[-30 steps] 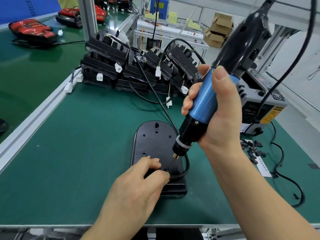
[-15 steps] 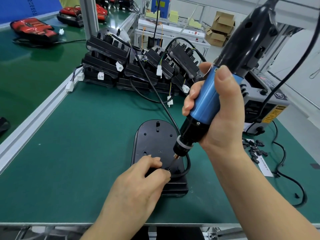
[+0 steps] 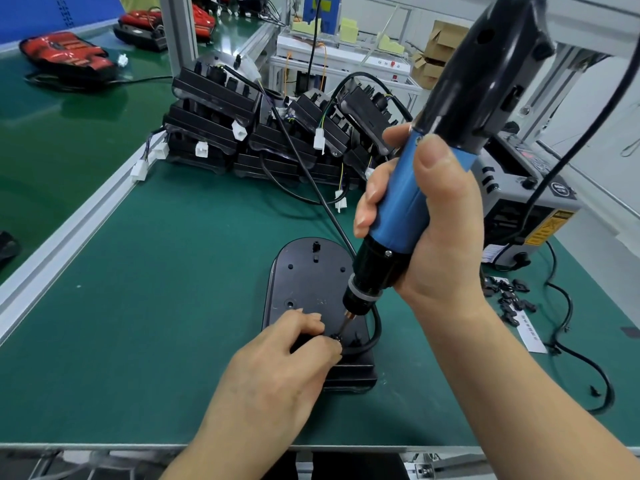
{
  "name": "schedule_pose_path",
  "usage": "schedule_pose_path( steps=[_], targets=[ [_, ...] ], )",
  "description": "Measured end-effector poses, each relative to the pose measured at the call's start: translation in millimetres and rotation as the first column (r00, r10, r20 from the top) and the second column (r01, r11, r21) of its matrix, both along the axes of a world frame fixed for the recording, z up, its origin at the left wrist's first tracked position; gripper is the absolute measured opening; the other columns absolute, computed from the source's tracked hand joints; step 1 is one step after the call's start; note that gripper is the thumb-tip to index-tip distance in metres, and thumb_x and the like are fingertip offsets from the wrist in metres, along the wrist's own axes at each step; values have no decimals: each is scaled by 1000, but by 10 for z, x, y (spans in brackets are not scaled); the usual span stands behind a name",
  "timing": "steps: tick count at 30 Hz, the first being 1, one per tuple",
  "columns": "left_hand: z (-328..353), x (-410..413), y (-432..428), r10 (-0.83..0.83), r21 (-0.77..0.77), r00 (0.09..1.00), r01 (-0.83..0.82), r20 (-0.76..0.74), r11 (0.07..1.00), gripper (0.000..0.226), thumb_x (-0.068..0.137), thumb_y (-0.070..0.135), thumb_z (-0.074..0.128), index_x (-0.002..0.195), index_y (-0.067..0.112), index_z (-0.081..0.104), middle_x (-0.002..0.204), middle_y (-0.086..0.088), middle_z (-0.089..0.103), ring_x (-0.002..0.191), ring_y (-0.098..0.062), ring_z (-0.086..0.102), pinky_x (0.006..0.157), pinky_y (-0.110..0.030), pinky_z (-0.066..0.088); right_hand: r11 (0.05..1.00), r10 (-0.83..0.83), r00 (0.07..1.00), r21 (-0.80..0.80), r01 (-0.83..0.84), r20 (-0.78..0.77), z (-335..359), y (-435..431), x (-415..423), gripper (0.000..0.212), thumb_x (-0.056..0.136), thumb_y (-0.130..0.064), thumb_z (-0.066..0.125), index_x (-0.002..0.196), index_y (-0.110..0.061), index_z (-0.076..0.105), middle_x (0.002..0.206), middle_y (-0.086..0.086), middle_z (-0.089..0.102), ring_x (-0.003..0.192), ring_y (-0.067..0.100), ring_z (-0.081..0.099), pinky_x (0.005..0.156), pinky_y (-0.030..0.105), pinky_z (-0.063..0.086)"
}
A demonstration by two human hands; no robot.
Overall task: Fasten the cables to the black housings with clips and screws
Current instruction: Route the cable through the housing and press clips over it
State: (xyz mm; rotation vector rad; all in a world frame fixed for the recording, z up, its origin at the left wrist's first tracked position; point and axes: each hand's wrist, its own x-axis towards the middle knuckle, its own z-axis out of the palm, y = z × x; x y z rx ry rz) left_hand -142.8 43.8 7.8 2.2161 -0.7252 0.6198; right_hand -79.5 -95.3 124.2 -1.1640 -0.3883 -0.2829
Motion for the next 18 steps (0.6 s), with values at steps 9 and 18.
schedule_pose_path(
  steps=[9,18],
  targets=[
    [18,1,0,-2,12,1000,2,5,1000,20,80,16,66,92,27,54,95,1,61,100,-10,64,64,-28,55,999,15,1000,-38,-14,6,-7,36,-4,21,78,-32,57,77,-12,54,60,4,54,43,20,50,47,27,43],
    [43,2,-9,12,11,1000,-12,5,1000,21,79,16,67,90,28,54,95,2,60,99,-5,59,60,-27,54,996,61,998,-63,-60,14,-14,70,15,28,78,-32,58,90,-6,53,60,6,55,44,21,50,48,29,44]
  ],
)
